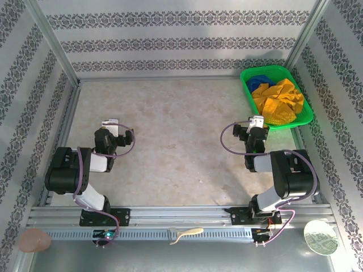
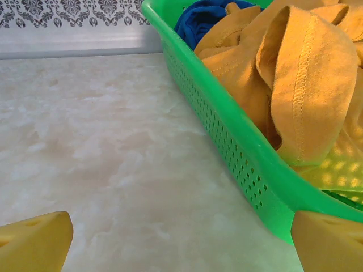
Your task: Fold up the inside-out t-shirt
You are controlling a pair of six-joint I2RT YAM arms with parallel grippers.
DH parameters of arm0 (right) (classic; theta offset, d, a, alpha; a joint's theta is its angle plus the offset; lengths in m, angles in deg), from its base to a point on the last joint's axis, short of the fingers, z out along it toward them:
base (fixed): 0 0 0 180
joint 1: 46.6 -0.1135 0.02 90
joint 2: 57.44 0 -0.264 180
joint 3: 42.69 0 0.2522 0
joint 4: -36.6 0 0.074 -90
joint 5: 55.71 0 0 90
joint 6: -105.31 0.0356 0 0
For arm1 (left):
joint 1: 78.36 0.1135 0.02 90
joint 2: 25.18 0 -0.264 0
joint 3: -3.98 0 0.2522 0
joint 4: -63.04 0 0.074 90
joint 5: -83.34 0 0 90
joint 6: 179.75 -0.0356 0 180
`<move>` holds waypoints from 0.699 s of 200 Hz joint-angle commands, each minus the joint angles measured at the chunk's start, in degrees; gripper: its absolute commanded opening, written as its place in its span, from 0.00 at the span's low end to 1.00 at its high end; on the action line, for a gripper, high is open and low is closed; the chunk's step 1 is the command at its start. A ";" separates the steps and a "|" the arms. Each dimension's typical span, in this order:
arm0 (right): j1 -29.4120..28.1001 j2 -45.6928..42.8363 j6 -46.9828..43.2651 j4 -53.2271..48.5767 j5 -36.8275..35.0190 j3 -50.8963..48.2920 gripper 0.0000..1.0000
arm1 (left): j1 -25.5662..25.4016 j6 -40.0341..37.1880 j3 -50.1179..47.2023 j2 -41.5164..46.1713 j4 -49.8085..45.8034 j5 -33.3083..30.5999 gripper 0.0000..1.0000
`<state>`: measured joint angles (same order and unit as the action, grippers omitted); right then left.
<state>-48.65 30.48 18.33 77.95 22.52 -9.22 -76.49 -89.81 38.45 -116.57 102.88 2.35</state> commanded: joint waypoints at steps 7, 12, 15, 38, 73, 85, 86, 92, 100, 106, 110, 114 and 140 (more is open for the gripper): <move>-0.33 -0.16 0.12 1.31 -0.10 -0.37 0.98 | -0.36 -1.35 0.71 -0.06 2.38 0.92 0.99; -0.33 -0.16 0.07 1.41 -0.10 -0.38 0.98 | -0.37 -1.35 0.73 -0.03 2.38 0.95 0.99; -0.33 -0.22 0.13 1.40 -0.11 -0.37 0.98 | -0.36 -1.35 0.74 -0.05 2.34 0.92 0.99; -0.36 -0.19 0.08 1.36 -0.10 -0.37 0.98 | -0.32 -1.35 0.72 -0.04 2.36 0.93 0.99; -0.35 -0.17 0.13 1.40 -0.11 -0.32 0.98 | -0.37 -1.35 0.74 -0.03 2.21 0.92 0.99; -0.34 -0.18 0.02 1.34 -0.10 -0.37 0.99 | -0.35 -1.35 0.69 -0.06 2.21 0.92 0.99; -0.33 -0.15 0.03 1.32 -0.10 -0.41 0.98 | -0.36 -1.35 0.71 -0.03 2.21 0.96 0.99; -0.35 -0.20 0.12 1.40 -0.10 -0.37 0.98 | -0.37 -1.36 0.74 -0.06 2.25 0.96 0.99; -0.33 -0.20 0.06 1.39 -0.10 -0.37 0.98 | -0.30 -1.37 0.71 -0.02 2.21 0.97 0.99; -0.33 -0.28 0.13 1.38 -0.12 -0.37 0.98 | -0.32 -1.34 0.71 -0.01 2.21 1.00 0.99; -0.33 -0.18 0.13 1.40 -0.16 -0.37 0.98 | -0.33 -1.35 0.73 -0.04 2.22 1.00 0.99; -0.33 -0.13 0.17 1.39 -0.10 -0.42 0.99 | -0.32 -1.31 0.74 -0.04 2.21 0.92 0.99; 0.11 -0.24 0.54 1.32 0.42 -0.37 0.98 | -0.35 -1.36 0.74 -0.06 2.22 0.92 0.99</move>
<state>-48.63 30.48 18.33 77.95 22.57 -9.22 -76.49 -89.81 38.45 -116.57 102.88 2.35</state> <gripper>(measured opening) 0.984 0.992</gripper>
